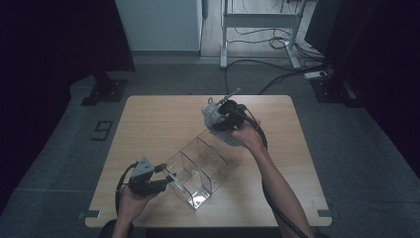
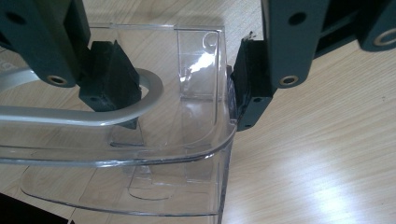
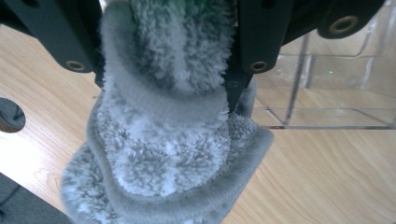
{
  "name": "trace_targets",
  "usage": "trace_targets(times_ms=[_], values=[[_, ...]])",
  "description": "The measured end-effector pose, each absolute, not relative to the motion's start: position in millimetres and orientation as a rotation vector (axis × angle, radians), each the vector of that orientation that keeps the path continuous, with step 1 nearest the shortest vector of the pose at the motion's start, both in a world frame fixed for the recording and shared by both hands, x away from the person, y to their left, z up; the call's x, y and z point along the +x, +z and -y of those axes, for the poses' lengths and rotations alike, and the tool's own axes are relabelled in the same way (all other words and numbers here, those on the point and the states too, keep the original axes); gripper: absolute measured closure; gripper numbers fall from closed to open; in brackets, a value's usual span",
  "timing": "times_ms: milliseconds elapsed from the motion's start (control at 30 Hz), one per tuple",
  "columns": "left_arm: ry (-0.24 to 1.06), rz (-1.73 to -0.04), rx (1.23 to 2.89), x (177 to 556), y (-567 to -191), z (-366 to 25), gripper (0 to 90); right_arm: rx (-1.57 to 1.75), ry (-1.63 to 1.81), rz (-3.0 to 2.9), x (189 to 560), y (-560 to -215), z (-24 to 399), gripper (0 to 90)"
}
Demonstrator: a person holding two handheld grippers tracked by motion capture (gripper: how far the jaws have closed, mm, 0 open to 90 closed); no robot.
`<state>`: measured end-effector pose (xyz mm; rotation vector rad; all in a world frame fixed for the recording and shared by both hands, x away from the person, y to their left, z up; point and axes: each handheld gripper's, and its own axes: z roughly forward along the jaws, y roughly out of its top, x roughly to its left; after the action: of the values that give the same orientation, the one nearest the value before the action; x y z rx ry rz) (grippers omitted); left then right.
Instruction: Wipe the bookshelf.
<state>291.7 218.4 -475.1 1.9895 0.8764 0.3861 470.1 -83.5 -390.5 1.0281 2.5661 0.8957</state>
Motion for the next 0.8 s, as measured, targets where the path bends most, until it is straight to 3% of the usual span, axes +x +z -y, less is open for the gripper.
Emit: trace_targets(times_ms=[800], values=[[0.405, -0.916, 1.994, 290, -474, -214, 44.4, 1.019, 0.878, -2.549, 443, -390, 109, 56.5]])
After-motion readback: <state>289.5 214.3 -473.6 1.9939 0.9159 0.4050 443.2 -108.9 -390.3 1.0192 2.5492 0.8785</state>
